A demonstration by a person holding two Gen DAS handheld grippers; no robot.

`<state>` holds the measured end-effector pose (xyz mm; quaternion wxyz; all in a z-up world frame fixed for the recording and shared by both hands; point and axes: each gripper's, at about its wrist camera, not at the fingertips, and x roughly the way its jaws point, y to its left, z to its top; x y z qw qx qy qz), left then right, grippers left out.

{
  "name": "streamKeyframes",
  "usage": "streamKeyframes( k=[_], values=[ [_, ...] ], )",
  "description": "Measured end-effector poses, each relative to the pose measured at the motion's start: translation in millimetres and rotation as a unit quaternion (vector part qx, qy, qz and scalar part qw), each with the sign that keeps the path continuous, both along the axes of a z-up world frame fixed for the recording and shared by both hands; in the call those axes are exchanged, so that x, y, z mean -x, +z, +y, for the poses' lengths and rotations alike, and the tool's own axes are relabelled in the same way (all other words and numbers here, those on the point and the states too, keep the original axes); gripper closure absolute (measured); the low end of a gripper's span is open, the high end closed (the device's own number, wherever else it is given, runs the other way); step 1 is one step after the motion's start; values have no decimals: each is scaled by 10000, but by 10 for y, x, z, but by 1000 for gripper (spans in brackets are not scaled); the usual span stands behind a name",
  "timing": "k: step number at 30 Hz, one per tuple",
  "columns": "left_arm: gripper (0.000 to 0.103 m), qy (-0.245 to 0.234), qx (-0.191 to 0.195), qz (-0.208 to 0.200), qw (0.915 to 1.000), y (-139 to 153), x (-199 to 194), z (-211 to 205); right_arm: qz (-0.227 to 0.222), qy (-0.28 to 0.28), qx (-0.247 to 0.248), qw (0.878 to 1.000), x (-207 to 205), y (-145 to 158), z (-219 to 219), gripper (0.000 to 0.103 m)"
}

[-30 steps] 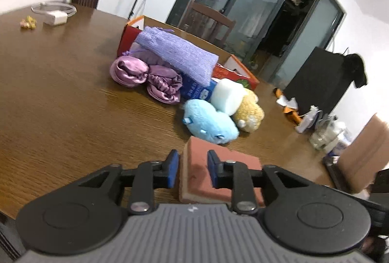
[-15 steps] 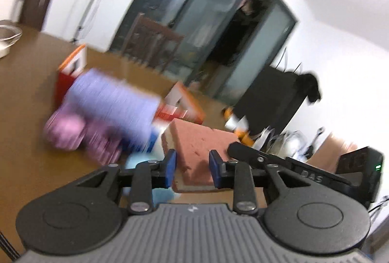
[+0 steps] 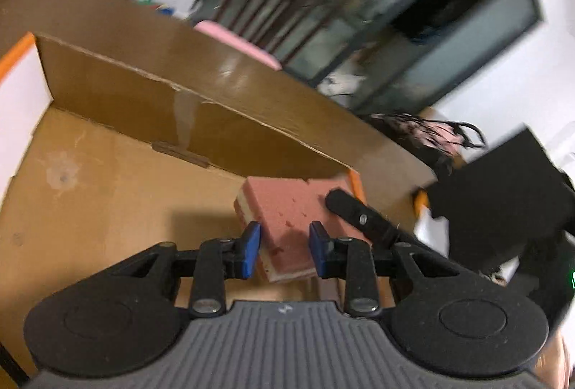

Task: Organize soft objects
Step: 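Lower the sponge into the box and open both grippers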

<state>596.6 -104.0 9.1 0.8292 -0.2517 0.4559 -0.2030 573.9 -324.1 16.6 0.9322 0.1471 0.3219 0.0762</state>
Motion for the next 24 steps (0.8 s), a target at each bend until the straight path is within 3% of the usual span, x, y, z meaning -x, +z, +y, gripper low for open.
streamKeyframes(
  k=[3,7,10,14,17,24],
  values=[
    [60,205,140,230,9994,-114,-161,-38,174,-87,323,9993,-184,-106,103,68],
    [56,260,147,168,9994,-71,-70,-26,-191,-164,793,9965,-119,0,175,57],
    [53,326,-50,-58,9994,103,68,5,-252,-77,675,9974,22,134,114,51],
    [41,415,-303,-570,9971,582,503,224,-543,-127,659,9963,382,494,33,46],
    [31,534,-762,-1128,9893,973,906,422,-843,-2,580,9947,802,804,-53,33],
    [15,623,-1516,-1999,9660,1538,2014,805,-1338,0,818,9876,1796,1343,-143,24]
  ],
)
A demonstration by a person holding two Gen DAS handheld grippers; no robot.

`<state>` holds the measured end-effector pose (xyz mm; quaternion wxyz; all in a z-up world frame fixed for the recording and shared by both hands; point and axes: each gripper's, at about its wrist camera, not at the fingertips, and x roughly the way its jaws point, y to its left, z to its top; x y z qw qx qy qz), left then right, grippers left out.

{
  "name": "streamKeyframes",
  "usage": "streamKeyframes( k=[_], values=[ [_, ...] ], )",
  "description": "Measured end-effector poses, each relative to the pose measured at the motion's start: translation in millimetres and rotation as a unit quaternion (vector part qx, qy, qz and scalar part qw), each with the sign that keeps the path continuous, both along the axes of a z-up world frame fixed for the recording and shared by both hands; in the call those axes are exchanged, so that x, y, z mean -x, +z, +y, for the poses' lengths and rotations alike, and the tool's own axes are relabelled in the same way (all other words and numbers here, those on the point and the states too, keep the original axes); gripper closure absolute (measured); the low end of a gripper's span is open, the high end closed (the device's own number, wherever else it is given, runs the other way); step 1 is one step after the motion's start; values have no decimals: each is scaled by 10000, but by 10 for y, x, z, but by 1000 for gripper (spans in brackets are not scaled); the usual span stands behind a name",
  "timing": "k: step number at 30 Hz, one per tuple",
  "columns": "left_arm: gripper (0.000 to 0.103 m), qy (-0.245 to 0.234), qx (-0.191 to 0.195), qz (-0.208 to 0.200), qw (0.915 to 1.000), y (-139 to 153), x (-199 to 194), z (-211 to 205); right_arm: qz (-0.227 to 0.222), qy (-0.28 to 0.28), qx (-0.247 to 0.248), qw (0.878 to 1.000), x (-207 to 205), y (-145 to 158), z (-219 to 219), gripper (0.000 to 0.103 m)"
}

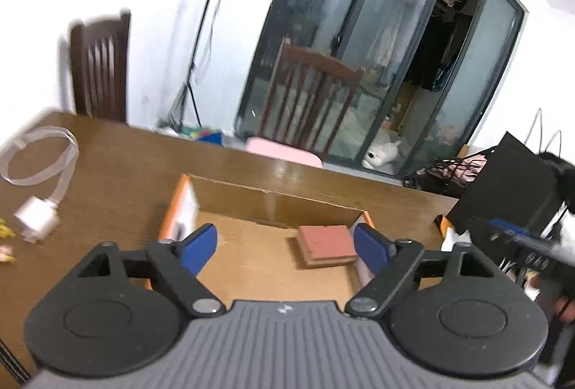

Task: Organize soft objects
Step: 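Lower the sponge into the box and open both grippers, then reach both grippers to the light blue plush and close on it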

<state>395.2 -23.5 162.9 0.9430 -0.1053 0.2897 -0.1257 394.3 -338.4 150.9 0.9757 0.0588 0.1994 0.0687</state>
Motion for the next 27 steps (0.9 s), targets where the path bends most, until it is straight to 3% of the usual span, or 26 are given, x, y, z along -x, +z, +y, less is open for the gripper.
streamKeyframes(
  k=[3,7,13,16,22,27],
  values=[
    [9,113,-339,-407,9985,49,474,91,-167,19,-19,9999,415,98,21,22],
    [5,223,-708,-841,9937,-114,1097,211,-451,244,87,9986,993,25,136,16],
    [0,348,-622,-1297,9890,-669,2013,272,-801,655,289,9942,1884,-429,379,12],
    [0,552,-721,-1473,9849,-966,2389,319,-832,807,140,9932,2262,-770,465,11],
    [0,591,-613,-1001,9913,-1495,2698,433,-394,858,-404,9947,2659,-1406,581,10],
    [0,398,-644,-820,9938,-1657,2549,445,-68,967,-116,9952,2634,-1671,769,12]
  ],
)
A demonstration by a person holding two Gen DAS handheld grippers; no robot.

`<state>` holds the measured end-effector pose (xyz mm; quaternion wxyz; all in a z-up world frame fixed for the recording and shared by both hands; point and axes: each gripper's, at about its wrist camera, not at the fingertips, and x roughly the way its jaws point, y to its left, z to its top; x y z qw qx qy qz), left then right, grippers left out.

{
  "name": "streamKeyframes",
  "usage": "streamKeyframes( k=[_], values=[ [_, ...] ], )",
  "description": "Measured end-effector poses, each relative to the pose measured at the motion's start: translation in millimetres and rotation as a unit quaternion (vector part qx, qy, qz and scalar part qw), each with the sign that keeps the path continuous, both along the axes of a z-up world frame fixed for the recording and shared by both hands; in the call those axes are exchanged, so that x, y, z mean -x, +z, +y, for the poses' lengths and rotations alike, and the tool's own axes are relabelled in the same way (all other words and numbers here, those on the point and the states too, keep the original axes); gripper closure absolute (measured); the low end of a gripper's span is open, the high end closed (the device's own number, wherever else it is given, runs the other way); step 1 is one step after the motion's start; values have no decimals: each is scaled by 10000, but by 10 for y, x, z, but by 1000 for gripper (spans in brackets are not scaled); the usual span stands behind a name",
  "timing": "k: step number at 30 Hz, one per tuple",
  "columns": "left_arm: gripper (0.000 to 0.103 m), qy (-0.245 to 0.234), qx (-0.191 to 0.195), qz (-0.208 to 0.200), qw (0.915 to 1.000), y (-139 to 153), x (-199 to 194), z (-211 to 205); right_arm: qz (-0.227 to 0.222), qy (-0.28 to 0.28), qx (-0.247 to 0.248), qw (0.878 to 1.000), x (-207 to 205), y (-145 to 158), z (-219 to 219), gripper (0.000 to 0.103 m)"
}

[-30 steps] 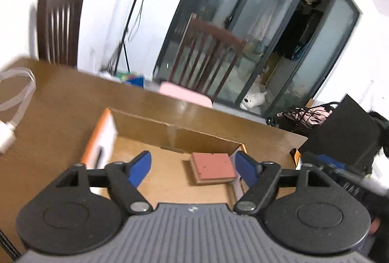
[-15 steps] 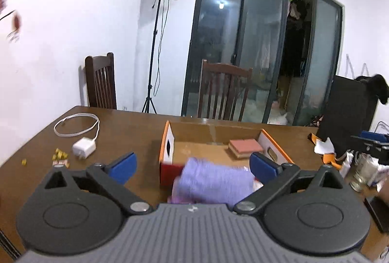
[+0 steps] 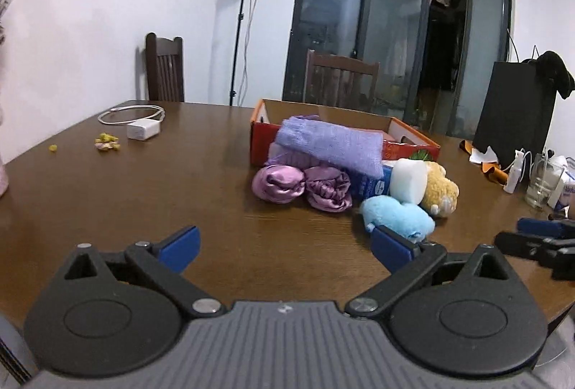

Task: Organize soft objects
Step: 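Reach both grippers to the light blue plush and close on it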

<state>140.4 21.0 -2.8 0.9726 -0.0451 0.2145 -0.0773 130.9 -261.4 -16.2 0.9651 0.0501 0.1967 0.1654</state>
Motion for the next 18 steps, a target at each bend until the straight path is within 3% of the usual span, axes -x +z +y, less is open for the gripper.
streamKeyframes(
  k=[5,12,16,18],
  values=[
    [2,-654,467,180,9966,-80,-302,-167,316,-1,-433,9986,-355,-89,40,18],
    [39,-1149,1099,662,9851,-213,-893,-378,849,-28,-1202,9891,-1011,-243,25,37],
    [47,-1253,1380,949,9779,-291,-1139,-424,1095,6,-1469,9831,-1279,-330,21,48],
    [57,-1288,1471,1125,9742,-343,-1219,-431,1207,26,-1536,9807,-1365,-369,31,57]
  ],
)
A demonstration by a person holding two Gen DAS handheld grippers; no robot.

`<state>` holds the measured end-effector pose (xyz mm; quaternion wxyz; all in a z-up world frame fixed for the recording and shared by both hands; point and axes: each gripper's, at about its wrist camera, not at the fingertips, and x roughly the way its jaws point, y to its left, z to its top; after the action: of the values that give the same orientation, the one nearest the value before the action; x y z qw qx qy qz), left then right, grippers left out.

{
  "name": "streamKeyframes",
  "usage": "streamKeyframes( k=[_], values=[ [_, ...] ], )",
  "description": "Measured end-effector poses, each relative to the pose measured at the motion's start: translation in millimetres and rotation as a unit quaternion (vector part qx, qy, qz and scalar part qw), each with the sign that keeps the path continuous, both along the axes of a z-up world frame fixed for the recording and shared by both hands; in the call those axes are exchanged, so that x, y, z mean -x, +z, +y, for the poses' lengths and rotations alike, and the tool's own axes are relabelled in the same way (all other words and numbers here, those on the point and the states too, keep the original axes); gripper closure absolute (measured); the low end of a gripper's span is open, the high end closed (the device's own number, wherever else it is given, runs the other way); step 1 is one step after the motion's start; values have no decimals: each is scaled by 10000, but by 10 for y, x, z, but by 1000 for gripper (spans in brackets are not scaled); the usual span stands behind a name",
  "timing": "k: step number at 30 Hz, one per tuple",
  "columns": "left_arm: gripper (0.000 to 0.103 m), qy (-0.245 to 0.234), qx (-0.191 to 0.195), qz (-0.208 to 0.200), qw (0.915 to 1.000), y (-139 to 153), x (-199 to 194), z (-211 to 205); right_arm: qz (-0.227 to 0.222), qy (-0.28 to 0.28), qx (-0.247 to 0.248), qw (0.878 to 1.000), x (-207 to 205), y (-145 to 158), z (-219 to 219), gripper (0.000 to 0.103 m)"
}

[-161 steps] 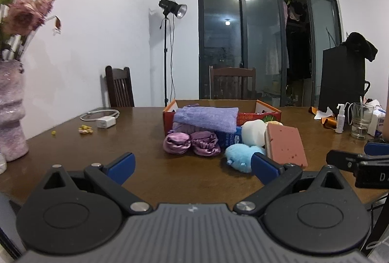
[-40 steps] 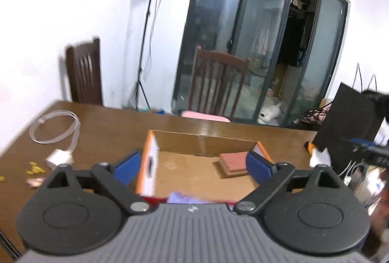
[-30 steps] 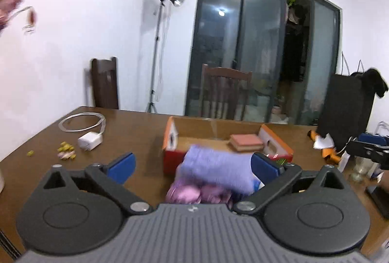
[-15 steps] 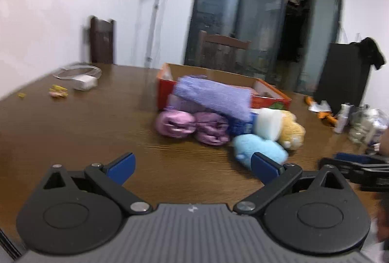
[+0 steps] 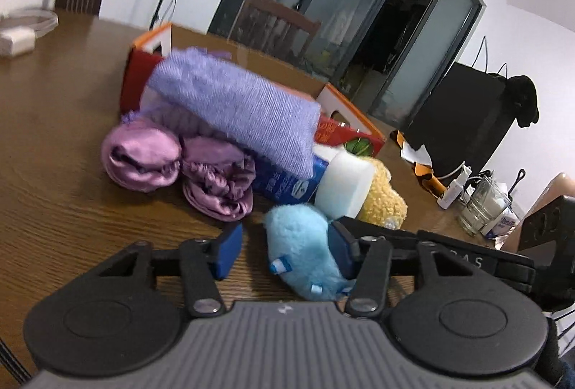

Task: Organize soft objects
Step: 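Reach both grippers to the light blue plush and close on it, then lift the light blue plush and carry it over the cardboard box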

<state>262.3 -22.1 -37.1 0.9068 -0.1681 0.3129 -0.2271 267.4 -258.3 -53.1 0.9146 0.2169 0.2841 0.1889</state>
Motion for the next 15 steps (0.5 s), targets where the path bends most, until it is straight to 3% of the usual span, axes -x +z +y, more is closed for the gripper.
streamKeyframes(
  k=[5,9,15],
  values=[
    [69,-178,316,232,9991,-56,-16,8,98,149,-156,9997,-61,-35,20,65],
    [69,-266,124,181,9994,-7,189,-39,94,222,-139,9996,92,-25,30,66],
    [68,-447,245,202,9985,67,694,6,40,367,-117,9993,574,39,-36,66]
  ],
)
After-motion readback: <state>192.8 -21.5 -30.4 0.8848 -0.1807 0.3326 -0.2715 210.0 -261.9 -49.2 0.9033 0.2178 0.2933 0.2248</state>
